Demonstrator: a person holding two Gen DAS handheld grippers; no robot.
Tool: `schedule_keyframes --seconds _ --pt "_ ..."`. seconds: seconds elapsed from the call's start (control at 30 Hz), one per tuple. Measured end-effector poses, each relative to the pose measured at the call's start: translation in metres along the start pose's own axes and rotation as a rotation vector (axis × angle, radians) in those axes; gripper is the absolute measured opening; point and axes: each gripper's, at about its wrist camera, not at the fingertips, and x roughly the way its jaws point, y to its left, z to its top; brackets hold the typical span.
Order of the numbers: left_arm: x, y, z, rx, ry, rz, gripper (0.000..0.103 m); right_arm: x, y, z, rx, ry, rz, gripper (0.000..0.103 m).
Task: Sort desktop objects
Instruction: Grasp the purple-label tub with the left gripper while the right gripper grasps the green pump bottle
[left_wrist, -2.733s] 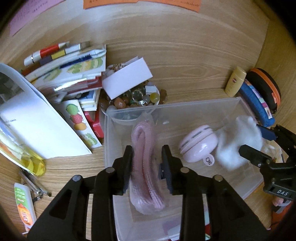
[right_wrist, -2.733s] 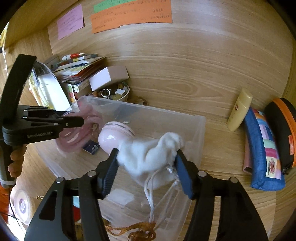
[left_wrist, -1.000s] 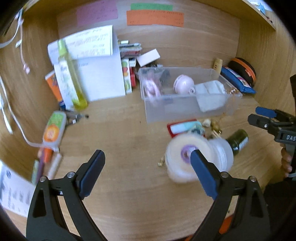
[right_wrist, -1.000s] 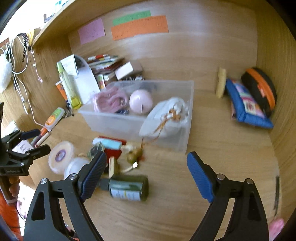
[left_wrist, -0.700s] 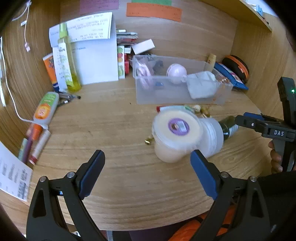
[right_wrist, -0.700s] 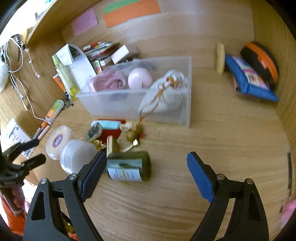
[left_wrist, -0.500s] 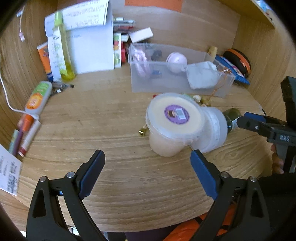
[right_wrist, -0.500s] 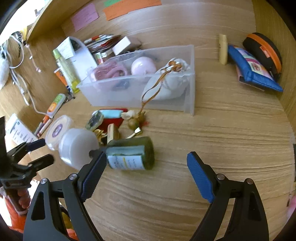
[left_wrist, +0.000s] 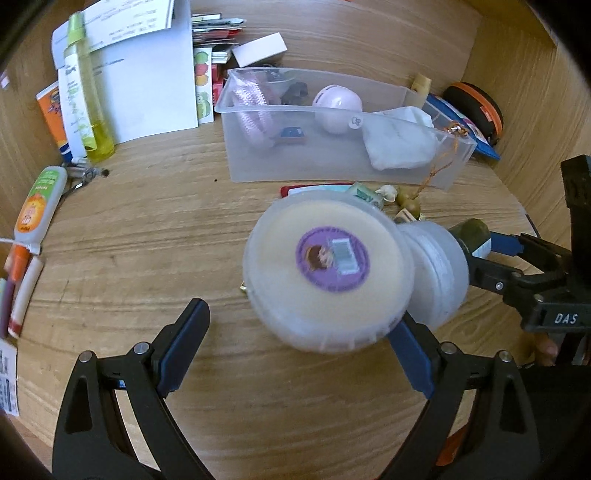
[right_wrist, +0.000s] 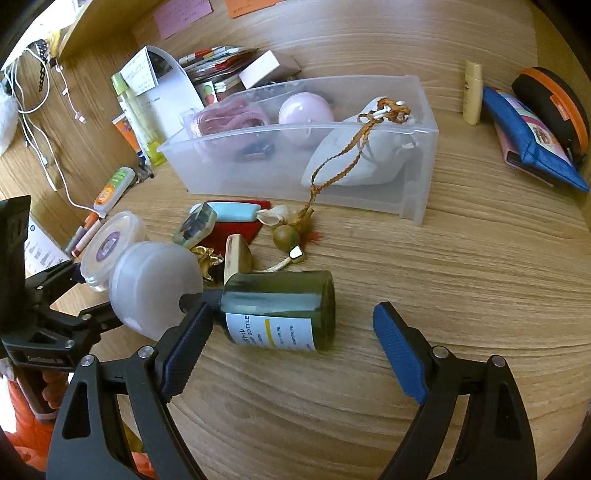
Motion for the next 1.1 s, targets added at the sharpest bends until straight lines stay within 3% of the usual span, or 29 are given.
schedule_keyframes --seconds 0.1,0.3,0.4,0.63,1.1 --pt "0.003 -0.001 0.006 -0.003 -0.006 0.007 0.094 -0.001 -0.004 0.000 0.013 -0.009 -0.004 0.082" --pt "0.005 -0.004 0.015 -0.018 -0.042 0.036 0.094 -0.001 -0.012 -0.001 0.027 0.005 0.019 0.058" --pt "0.004 -0.007 0.015 -0.019 -0.059 0.054 0.091 -0.003 -0.016 -0.001 0.036 -0.005 0.011 0.057" --pt "0.003 -0.011 0.020 -0.035 -0.078 0.050 0.067 -0.012 -0.024 0.003 0.065 -0.030 0.022 0.054" --pt "-0.010 0.005 0.019 -0.132 -0.116 0.078 0.066 -0.032 -0.023 0.010 0.050 -0.087 0.032 0.051"
